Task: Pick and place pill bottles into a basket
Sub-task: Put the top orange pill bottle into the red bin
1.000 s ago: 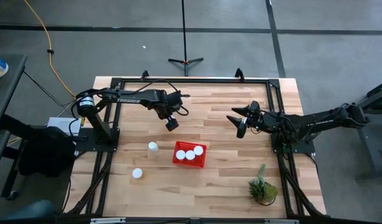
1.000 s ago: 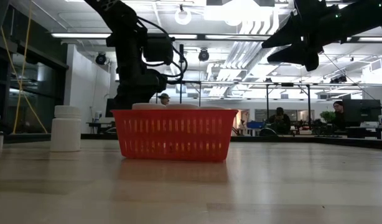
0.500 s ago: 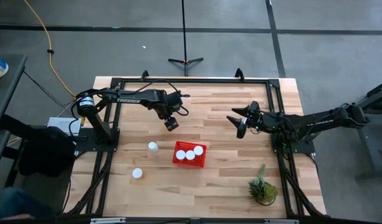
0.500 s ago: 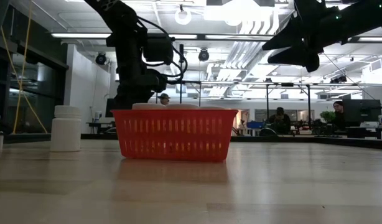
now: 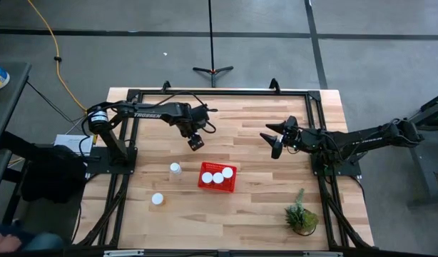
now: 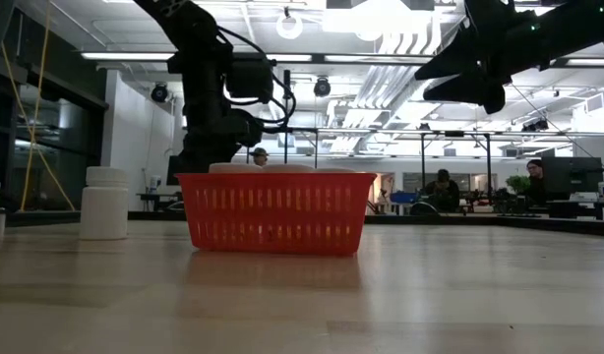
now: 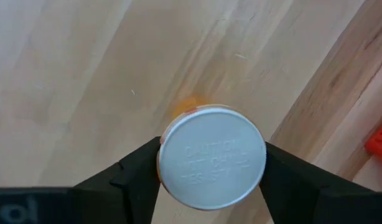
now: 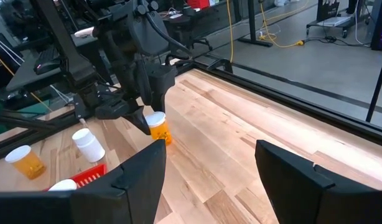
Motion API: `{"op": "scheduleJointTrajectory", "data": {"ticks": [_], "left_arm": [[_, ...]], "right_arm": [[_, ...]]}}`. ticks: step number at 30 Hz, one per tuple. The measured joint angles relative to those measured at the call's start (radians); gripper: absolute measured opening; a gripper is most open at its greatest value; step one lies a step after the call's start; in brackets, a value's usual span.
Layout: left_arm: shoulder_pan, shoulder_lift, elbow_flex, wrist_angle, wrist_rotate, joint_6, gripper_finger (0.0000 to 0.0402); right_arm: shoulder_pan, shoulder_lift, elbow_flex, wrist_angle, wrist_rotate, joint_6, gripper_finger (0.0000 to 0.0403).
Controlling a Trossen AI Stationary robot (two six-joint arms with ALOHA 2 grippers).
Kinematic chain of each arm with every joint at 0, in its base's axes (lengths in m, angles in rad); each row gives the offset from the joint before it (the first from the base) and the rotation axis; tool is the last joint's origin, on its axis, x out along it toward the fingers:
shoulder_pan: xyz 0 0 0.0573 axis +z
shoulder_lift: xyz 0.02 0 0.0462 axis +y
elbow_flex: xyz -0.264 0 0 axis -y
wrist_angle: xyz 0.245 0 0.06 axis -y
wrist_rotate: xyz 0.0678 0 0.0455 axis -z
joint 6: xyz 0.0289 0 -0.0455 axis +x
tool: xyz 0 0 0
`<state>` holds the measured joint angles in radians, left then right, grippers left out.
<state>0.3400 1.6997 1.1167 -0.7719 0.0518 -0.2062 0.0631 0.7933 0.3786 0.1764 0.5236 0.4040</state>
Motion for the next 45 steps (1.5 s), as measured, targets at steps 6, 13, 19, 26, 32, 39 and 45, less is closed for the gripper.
{"op": "scheduleJointTrajectory", "data": {"ticks": [6, 13, 19, 26, 32, 39, 45], "left_arm": [[0.000, 0.000, 0.091, -0.095, 0.002, 0.000, 0.0246], [-0.032, 0.000, 0.224, -0.142, -0.002, 0.020, 0.0268], [-0.103, -0.001, 0.323, -0.180, 0.002, 0.023, 0.0255], [-0.200, -0.001, 0.401, -0.197, 0.037, 0.009, 0.0253], [-0.283, -0.001, 0.408, -0.205, 0.037, -0.027, 0.0277], [-0.344, -0.001, 0.408, -0.204, 0.019, -0.038, 0.0247], [-0.372, -0.001, 0.401, -0.192, 0.016, -0.044, 0.0277]], "right_arm": [[0.000, 0.000, 0.000, 0.000, 0.000, -0.001, 0.0239], [0.000, 0.000, 0.000, -0.002, 0.001, -0.012, 0.0239], [-0.007, 0.000, 0.000, -0.008, 0.022, 0.001, 0.0238], [-0.032, 0.000, 0.000, -0.008, 0.020, 0.023, 0.0239], [-0.037, 0.000, 0.000, -0.008, 0.019, 0.024, 0.0239], [-0.037, 0.000, 0.000, -0.009, 0.019, 0.025, 0.0238], [-0.037, 0.000, 0.000, -0.009, 0.019, 0.025, 0.0238]]}}
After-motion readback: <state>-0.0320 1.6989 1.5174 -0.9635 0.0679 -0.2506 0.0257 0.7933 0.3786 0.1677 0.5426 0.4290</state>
